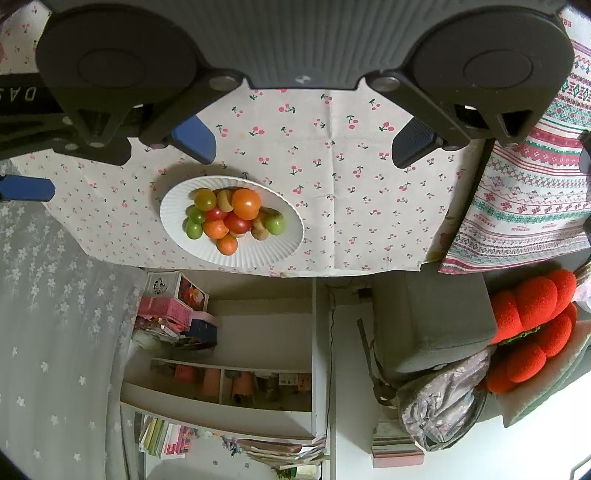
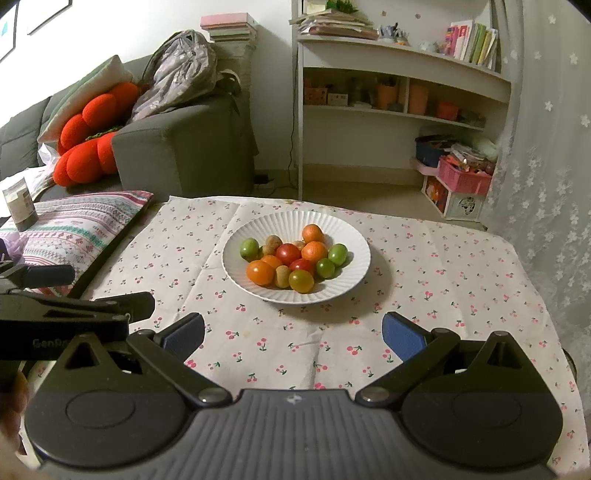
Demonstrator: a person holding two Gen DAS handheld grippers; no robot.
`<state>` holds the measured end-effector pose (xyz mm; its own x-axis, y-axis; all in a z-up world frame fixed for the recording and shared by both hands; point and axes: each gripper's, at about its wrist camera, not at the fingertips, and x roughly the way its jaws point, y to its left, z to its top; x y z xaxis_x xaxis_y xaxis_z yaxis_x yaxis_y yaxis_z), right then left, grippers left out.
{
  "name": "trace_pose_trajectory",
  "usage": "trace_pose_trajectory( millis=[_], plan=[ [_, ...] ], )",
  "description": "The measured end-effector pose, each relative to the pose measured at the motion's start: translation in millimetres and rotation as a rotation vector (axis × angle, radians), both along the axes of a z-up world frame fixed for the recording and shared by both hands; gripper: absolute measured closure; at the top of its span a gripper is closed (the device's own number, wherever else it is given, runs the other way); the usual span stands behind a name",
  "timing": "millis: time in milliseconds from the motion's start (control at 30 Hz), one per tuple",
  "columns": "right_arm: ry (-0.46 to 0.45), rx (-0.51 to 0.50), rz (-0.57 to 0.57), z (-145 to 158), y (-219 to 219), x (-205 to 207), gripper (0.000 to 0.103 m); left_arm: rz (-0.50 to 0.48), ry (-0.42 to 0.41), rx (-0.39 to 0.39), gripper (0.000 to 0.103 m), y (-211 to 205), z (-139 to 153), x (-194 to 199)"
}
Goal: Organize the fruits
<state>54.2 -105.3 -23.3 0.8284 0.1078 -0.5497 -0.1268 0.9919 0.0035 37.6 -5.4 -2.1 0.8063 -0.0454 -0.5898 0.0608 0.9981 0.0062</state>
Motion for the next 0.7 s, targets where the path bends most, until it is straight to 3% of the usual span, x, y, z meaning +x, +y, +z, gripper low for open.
trace_pose_trajectory(
  millis=[700],
  plan=[
    [0.025,0.016,-0.006,-4.0,-2.3,0.7,0.0,-0.004,0.02,0.017,0.012,-2.4,-3.0,1.7]
  ],
)
